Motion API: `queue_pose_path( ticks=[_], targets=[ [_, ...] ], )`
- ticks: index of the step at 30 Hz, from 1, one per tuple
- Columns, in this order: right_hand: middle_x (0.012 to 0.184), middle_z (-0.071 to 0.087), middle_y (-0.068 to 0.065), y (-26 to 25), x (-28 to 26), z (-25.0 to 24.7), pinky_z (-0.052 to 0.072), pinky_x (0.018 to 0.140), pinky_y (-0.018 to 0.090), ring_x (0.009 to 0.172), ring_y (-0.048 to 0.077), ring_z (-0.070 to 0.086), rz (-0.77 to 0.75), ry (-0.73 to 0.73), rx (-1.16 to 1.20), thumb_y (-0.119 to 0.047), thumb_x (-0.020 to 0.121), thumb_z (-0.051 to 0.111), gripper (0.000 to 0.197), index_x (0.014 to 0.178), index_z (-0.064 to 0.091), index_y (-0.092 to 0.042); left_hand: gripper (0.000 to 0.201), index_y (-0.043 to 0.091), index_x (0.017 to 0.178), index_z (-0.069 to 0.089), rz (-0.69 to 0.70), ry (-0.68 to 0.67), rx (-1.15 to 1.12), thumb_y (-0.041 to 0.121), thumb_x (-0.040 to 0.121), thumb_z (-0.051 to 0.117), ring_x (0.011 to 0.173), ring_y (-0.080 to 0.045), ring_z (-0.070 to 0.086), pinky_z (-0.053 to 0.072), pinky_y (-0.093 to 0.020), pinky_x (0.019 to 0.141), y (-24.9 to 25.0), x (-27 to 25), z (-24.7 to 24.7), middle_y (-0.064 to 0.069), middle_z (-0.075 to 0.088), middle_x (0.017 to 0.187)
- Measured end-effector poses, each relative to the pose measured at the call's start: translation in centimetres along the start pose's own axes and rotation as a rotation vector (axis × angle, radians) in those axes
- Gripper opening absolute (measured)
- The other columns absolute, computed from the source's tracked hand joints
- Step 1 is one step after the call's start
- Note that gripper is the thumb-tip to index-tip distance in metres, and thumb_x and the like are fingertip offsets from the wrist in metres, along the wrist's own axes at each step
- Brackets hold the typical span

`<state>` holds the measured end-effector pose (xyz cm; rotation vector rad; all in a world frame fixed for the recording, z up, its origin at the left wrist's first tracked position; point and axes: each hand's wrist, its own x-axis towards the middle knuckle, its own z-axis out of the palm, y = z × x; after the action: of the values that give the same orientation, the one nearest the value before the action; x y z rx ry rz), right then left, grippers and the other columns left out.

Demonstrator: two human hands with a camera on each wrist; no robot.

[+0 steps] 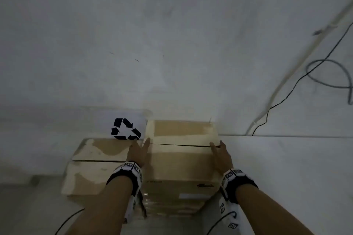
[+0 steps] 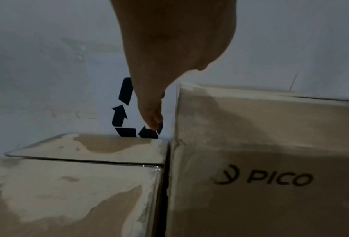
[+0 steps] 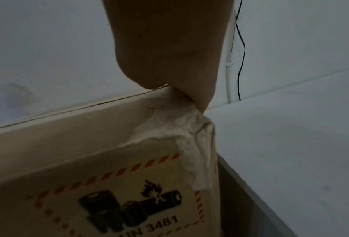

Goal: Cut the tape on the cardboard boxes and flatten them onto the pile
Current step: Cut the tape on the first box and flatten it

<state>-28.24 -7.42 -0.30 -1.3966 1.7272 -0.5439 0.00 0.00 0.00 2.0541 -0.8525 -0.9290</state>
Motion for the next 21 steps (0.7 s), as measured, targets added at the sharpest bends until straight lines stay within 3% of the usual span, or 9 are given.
queue_pose_path(
  ticks=[6, 9, 13, 17, 21],
  targets=[
    [0.122, 0.061, 0.019, 1.8, 3.1, 1.6, 0.048, 0.087, 0.041, 0.107, 0.038, 0.058, 0.085, 0.043, -0.001, -0.051, 0.1, 0.04, 0.056, 0.137, 0.044, -0.009, 0.058, 0.005, 0.139, 0.042, -0.071, -0.08, -0.027, 0.046, 0.098, 0.043, 0.125, -0.033, 0.048, 0.035, -0.034, 0.099, -1.0, 1.9, 2.2, -0.017, 0.051, 0.138],
    [0.115, 0.063, 0.018, 2.3, 3.4, 1.7, 0.047, 0.081, 0.039, 0.103, 0.037, 0.059, 0.06, 0.065, -0.003, -0.05, 0.1, 0.041, 0.053, 0.132, 0.048, -0.01, 0.062, 0.008, 0.137, 0.047, -0.049, -0.064, -0.02, 0.054, 0.096, 0.044, 0.124, -0.033, 0.049, 0.035, -0.034, 0.099, -1.8, 2.4, 2.6, -0.016, 0.054, 0.135],
    [0.098, 0.06, 0.008, 2.4, 3.3, 1.3, 0.041, 0.076, 0.034, 0.09, 0.027, 0.054, 0.053, 0.046, 0.011, -0.048, 0.1, 0.041, 0.05, 0.126, 0.053, -0.007, 0.057, 0.009, 0.141, 0.044, -0.062, -0.036, -0.01, 0.047, 0.098, 0.042, 0.129, -0.032, 0.045, 0.032, -0.035, 0.105, -1.4, 1.9, 2.6, -0.015, 0.05, 0.14],
    [0.094, 0.057, 0.003, 2.2, 1.9, -0.4, 0.036, 0.073, 0.031, 0.09, 0.026, 0.054, -0.016, 0.035, 0.061, -0.047, 0.101, 0.041, 0.046, 0.123, 0.054, -0.008, 0.061, 0.008, 0.143, 0.041, -0.052, 0.013, -0.023, 0.048, 0.097, 0.042, 0.134, -0.032, 0.039, 0.028, -0.037, 0.11, -0.2, -0.4, 2.3, -0.016, 0.043, 0.146],
    [0.099, 0.058, 0.003, 1.4, -0.7, -4.1, 0.034, 0.076, 0.028, 0.093, 0.024, 0.053, -0.102, 0.06, 0.132, -0.043, 0.101, 0.045, 0.041, 0.123, 0.056, -0.01, 0.063, 0.011, 0.14, 0.047, 0.012, 0.096, -0.068, 0.054, 0.095, 0.041, 0.13, -0.034, 0.044, 0.033, -0.042, 0.108, 1.5, -4.4, 2.0, -0.016, 0.048, 0.141]
  ],
)
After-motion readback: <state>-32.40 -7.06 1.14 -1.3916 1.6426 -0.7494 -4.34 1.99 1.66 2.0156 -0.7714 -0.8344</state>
